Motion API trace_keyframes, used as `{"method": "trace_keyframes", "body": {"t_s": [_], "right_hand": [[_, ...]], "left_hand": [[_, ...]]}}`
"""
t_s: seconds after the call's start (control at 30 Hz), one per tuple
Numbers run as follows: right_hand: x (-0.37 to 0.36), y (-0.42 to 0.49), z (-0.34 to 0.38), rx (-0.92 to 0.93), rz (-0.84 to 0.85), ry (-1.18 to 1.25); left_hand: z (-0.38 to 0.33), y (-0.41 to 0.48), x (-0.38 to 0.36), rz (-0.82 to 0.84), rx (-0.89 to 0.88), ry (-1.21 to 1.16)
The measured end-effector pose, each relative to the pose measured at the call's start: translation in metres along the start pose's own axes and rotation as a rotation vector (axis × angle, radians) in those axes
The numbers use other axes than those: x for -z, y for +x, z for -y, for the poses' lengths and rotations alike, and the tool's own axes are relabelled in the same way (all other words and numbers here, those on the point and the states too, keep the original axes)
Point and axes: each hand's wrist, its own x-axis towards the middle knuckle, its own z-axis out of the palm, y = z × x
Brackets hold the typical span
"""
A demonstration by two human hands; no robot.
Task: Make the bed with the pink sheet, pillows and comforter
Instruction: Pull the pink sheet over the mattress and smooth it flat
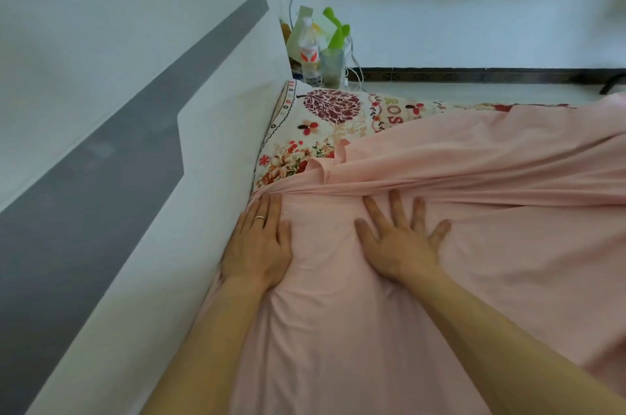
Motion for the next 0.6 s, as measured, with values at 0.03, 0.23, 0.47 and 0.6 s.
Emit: {"method": "trace_keyframes", "body": {"t_s": [0.03, 0.23, 0.47, 0.6], "right_hand": [[0.003, -0.001, 0.003, -0.004, 0.016, 0.002], [-0.007, -0.114, 0.001, 0.237, -0.17, -0.022], [-0.03, -0.116, -0.021, 0.153, -0.12, -0.042], [-0.03, -0.112, -0.015, 0.123, -0.107, -0.036]], "left_hand": [[0.001, -0.002, -0.001, 0.001, 0.005, -0.002], [0.002, 0.009, 0.001, -0.043, -0.012, 0.029], [-0.02, -0.004, 0.01, -0.021, 0.088, 0.12], [-0.05, -0.063, 0.045, -0.175, 0.009, 0.125]]}}
